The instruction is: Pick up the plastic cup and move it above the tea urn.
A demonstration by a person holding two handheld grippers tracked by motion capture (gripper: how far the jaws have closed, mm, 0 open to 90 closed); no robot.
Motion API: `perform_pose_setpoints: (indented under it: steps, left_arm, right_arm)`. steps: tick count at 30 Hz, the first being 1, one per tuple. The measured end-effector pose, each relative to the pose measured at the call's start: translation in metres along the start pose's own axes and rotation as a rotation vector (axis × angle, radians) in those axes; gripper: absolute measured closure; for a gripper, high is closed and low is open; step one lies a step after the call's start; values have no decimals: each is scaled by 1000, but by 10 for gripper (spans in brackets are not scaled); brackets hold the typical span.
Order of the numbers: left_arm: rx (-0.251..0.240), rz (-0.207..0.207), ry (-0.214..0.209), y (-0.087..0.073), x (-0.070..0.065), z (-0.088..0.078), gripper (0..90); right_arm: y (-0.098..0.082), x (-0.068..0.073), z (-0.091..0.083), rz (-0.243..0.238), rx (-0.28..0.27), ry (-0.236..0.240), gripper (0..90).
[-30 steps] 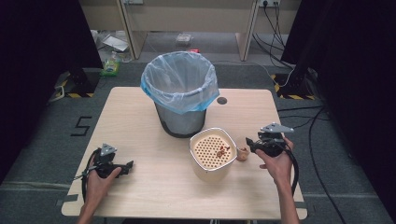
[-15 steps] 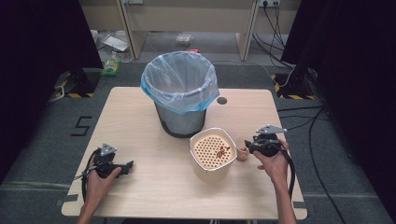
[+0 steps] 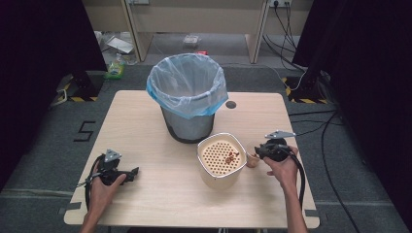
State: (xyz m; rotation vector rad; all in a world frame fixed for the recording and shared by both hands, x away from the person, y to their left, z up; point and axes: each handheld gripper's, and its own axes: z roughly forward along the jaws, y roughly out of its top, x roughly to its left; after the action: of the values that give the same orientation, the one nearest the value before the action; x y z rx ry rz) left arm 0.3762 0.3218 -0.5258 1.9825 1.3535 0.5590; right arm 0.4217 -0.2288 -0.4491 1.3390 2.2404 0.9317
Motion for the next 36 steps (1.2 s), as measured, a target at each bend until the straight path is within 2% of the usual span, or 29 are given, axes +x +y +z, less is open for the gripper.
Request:
perform_pose_setpoints:
  steps: [5, 6, 9, 12, 14, 17, 21, 28, 36]
  left_arm:
    - [0, 0, 0, 0, 0, 0, 0]
    - [0, 0, 0, 0, 0, 0, 0]
    - [0, 0, 0, 0, 0, 0, 0]
    - [0, -1, -1, 0, 0, 0, 0]
    - [1, -1, -2, 0, 0, 0, 0]
    - [1, -3, -3, 0, 0, 0, 0]
    - [2, -3, -3, 0, 0, 0, 0]
    - [2, -3, -3, 0, 0, 0, 0]
    - [2, -3, -3, 0, 0, 0, 0]
  right_arm:
    - [-3, -1, 0, 3, -13, 13, 801]
    - [-2, -2, -3, 3, -29, 29, 837]
    - [-2, -2, -6, -2, -56, 39, 870]
    - [1, -2, -14, -28, -95, 15, 874]
    - [4, -2, -18, -52, -109, -17, 875]
    - [7, -4, -25, -55, -155, -31, 875]
    - [7, -10, -31, -60, -189, -68, 874]
    - [9, -14, -37, -78, -237, -101, 874]
    - [20, -8, -44, -117, -286, -109, 874]
